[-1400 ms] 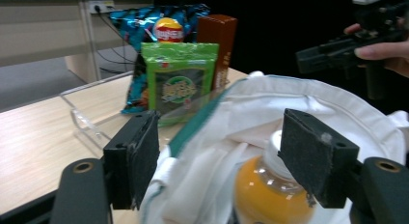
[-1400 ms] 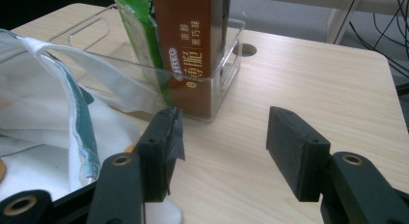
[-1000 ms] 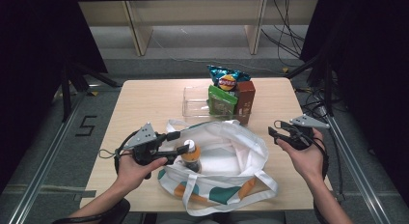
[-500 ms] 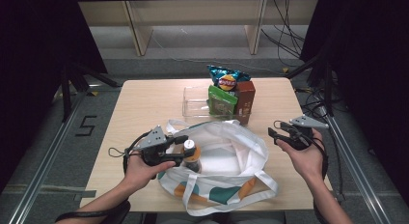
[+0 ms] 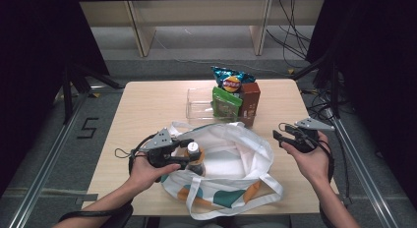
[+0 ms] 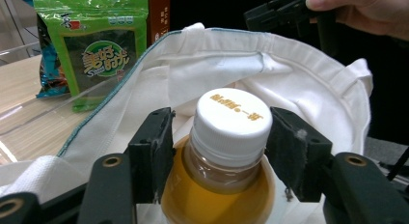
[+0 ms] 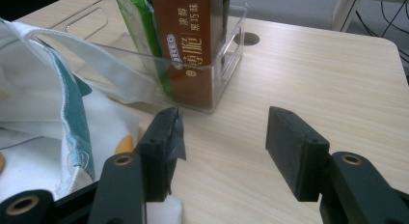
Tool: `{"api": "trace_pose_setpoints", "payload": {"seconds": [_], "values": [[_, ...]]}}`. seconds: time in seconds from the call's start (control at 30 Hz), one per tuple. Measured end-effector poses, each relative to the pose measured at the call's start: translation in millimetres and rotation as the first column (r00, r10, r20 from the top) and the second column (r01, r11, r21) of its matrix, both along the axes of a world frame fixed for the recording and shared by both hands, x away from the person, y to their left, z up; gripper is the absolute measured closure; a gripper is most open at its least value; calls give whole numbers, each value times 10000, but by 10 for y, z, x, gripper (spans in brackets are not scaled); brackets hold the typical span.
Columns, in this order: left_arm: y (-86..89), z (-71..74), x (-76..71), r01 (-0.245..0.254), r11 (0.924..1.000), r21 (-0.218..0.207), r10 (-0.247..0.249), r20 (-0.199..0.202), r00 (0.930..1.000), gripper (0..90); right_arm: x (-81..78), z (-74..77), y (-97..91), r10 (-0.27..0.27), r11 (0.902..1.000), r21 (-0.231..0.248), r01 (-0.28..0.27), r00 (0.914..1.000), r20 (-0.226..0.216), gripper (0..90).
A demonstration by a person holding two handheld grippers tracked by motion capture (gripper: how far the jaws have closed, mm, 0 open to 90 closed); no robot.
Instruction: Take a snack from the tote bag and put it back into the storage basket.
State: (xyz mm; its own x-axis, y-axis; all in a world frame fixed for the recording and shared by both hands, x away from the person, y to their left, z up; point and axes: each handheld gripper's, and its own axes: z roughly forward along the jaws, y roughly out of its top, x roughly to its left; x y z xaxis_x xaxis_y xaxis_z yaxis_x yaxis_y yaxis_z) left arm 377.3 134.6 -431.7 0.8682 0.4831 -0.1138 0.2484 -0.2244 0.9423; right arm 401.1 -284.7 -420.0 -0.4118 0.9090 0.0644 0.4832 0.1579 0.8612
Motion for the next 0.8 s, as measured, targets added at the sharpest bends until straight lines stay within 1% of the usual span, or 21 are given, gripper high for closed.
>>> {"api": "trace_pose_setpoints", "payload": {"seconds": [0.03, 0.07, 0.1, 0.17, 0.2, 0.23, 0.27, 0.3, 0.33, 0.37, 0.4, 0.43, 0.47, 0.5, 0.6, 0.63, 0.67, 0.7, 0.73, 0.77, 0.8], "values": [[-1, -6, 2, -12, 10000, 52, 11, 53, 10000, 431, 4, -2, -2, -19, 10000, -42, 20, 10000, 88, 468], [-1, -9, 4, 6, 10000, 97, -7, 118, 9999, 434, 2, -5, 4, -42, 10000, 16, 42, 10000, 47, 469], [-2, -11, 2, -6, 10000, 17, 6, 191, 9998, 442, -3, 0, 3, -40, 10000, -25, 40, 10000, -76, 469], [-6, -6, -1, 71, 9999, 93, -75, 411, 9991, 486, 3, -7, 4, -12, 10000, -68, 12, 10000, -69, 469], [-6, -6, -1, 71, 9999, 93, -75, 411, 9991, 490, 3, -7, 4, -12, 10000, -68, 12, 10000, -69, 469], [-8, -12, 12, 189, 9998, 34, -190, 494, 9986, 494, -1, -7, 7, 44, 10000, -27, -44, 9997, -247, 469], [-5, -17, 13, 206, 9998, -3, -205, 510, 9985, 498, 2, -14, 6, -3, 10000, -60, 3, 9999, -120, 469], [-5, -17, 13, 206, 9998, -3, -205, 510, 9985, 502, 2, -14, 6, -3, 10000, -60, 3, 9999, -120, 469], [-5, -20, 10, 203, 9998, -62, -200, 534, 9984, 502, -1, -21, 20, -77, 9999, 103, 78, 9998, -164, 469], [-3, -7, 0, 270, 9995, -179, -258, 647, 9976, 560, 5, -19, 7, -8, 10000, -69, 7, 10000, -68, 469], [-7, 3, -3, 315, 9995, -49, -310, 767, 9966, 575, -5, -23, 27, -105, 9997, 212, 110, 9997, -216, 469], [-9, 4, -3, 310, 9995, -70, -304, 743, 9968, 579, -9, -19, 20, -142, 9999, 42, 144, 9995, -295, 469], [-8, 0, -4, 289, 9995, -123, -279, 728, 9970, 580, -1, -30, 25, -101, 9999, 126, 103, 9997, -219, 470], [-7, -5, -3, 295, 9994, -178, -281, 725, 9970, 580, -9, -23, 21, -139, 9999, 16, 140, 9994, -314, 470], [-4, -9, 4, 370, 9989, -293, -349, 705, 9969, 582, -10, -21, 22, -119, 9999, 37, 120, 9995, -291, 470], [2, -5, 1, 318, 9992, -230, -302, 658, 9974, 582, -10, -21, 22, -119, 9999, 37, 120, 9995, -291, 470], [0, -2, 7, 410, 9989, -242, -393, 656, 9971, 583, -4, -27, 22, -113, 9998, 190, 117, 9997, -215, 469], [0, -2, 7, 410, 9989, -242, -393, 656, 9971, 584, -2, -30, 17, -98, 9998, 178, 100, 9998, -144, 469], [5, 10, 2, 452, 9989, -131, -443, 608, 9972, 584, -9, -17, 12, -152, 9998, 107, 156, 9994, -308, 469], [5, 14, 1, 465, 9988, -151, -456, 562, 9974, 584, -16, -9, 5, -139, 9999, 72, 142, 9992, -369, 470], [10, 18, 5, 469, 9988, -139, -462, 507, 9976, 585, -3, -12, -14, 16, 10000, -15, -16, 9997, -262, 470]]}}
